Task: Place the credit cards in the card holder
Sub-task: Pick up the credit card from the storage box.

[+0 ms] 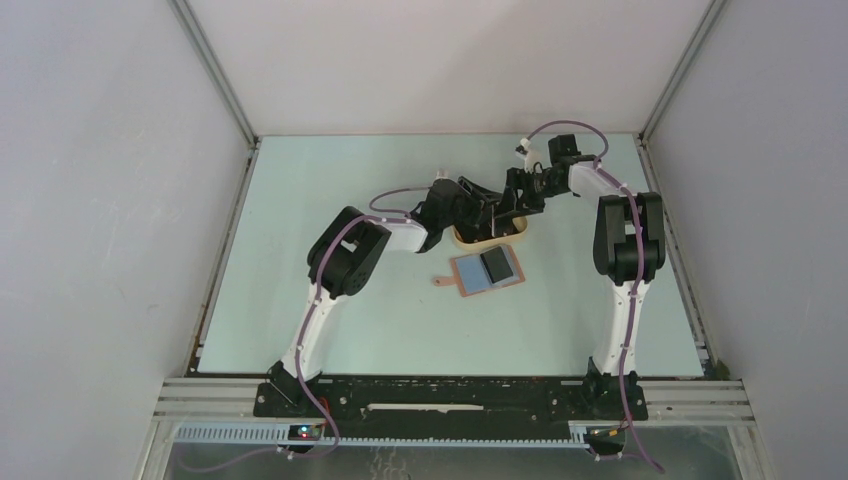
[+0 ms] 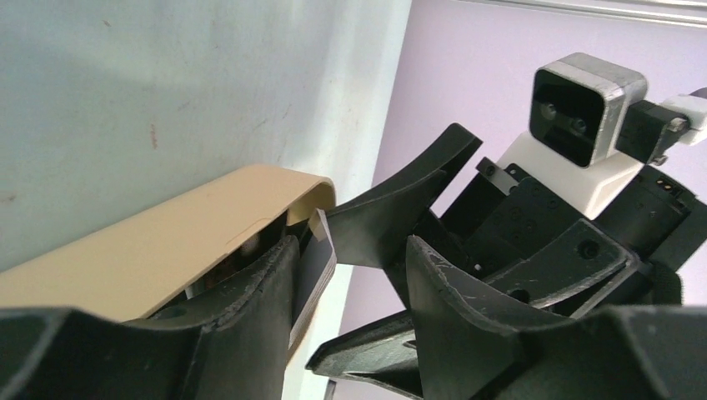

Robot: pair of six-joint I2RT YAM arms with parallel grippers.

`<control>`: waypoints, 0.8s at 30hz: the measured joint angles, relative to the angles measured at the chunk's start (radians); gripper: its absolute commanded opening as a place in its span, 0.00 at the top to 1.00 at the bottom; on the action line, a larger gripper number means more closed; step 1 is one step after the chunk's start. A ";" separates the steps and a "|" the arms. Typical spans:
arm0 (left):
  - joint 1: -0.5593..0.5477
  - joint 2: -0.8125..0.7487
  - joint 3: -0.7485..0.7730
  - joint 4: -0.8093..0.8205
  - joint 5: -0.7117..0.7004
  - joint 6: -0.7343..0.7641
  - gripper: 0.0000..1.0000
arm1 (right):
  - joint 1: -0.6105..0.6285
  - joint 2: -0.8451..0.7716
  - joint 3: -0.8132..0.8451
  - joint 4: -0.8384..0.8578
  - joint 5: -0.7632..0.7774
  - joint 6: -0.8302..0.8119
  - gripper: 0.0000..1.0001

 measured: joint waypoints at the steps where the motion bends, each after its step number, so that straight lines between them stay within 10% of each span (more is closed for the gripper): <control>1: 0.000 0.000 0.000 -0.005 0.000 0.008 0.45 | -0.001 0.000 0.000 -0.001 -0.002 0.000 0.27; 24: 0.011 -0.045 0.000 -0.187 0.089 0.339 0.53 | -0.044 0.000 -0.009 -0.036 -0.068 0.004 0.34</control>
